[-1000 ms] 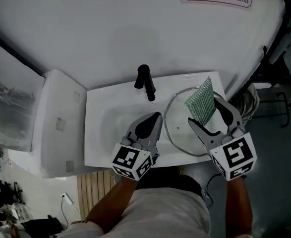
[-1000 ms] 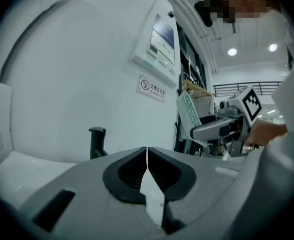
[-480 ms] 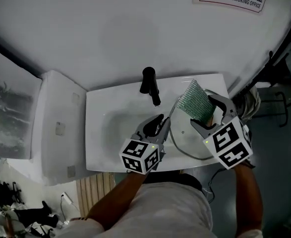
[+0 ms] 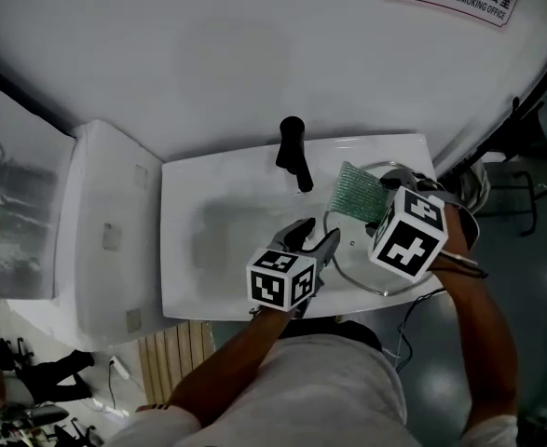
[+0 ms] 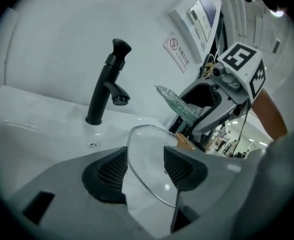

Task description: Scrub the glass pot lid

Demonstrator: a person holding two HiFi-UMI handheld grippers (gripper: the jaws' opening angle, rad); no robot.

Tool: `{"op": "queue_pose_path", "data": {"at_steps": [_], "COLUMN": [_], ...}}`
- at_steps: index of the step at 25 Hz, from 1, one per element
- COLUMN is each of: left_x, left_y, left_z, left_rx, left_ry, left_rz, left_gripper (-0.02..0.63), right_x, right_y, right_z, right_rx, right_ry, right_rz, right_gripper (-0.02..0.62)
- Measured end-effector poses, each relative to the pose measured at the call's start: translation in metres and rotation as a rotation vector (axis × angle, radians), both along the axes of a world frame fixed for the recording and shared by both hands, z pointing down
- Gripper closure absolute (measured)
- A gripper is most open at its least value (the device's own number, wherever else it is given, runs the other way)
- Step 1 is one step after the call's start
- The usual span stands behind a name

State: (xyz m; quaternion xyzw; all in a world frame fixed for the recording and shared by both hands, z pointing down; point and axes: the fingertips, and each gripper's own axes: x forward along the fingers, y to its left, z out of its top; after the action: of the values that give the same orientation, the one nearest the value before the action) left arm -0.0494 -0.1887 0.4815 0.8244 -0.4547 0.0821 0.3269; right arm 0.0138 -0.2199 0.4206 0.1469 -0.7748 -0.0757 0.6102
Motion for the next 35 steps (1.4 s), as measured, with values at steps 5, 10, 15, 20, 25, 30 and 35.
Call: {"op": "queue_pose_path", "data": {"at_steps": [5, 10, 15, 20, 25, 30, 35], "left_x": [0.006, 0.01, 0.018, 0.021, 0.023, 0.027, 0.027], "left_y": [0.004, 0.007, 0.01, 0.013, 0.013, 0.014, 0.015], "left_z": [0.024, 0.042, 0.053, 0.062, 0.062, 0.059, 0.058], "left_rx": [-0.101, -0.203, -0.256, -0.286, -0.292, -0.282, -0.274], "left_ry": [0.037, 0.093, 0.138, 0.154, 0.187, 0.213, 0.202], "left_rz": [0.042, 0.074, 0.112, 0.133, 0.15, 0.167, 0.161], "left_gripper": [0.352, 0.33, 0.329, 0.33, 0.344, 0.387, 0.388], "right_x": [-0.001, 0.0, -0.001, -0.004, -0.003, 0.002, 0.007], "right_y": [-0.001, -0.003, 0.0, 0.003, 0.008, 0.01, 0.009], "right_z": [0.031, 0.054, 0.07, 0.079, 0.088, 0.095, 0.098], "right_rx": [-0.077, -0.151, -0.225, -0.258, -0.28, -0.294, -0.312], "right_ry": [0.173, 0.3, 0.385, 0.425, 0.448, 0.455, 0.439], "right_rz": [-0.053, -0.075, -0.096, -0.104, -0.105, -0.095, -0.066], "right_gripper": [0.249, 0.249, 0.249, 0.249, 0.249, 0.249, 0.249]}}
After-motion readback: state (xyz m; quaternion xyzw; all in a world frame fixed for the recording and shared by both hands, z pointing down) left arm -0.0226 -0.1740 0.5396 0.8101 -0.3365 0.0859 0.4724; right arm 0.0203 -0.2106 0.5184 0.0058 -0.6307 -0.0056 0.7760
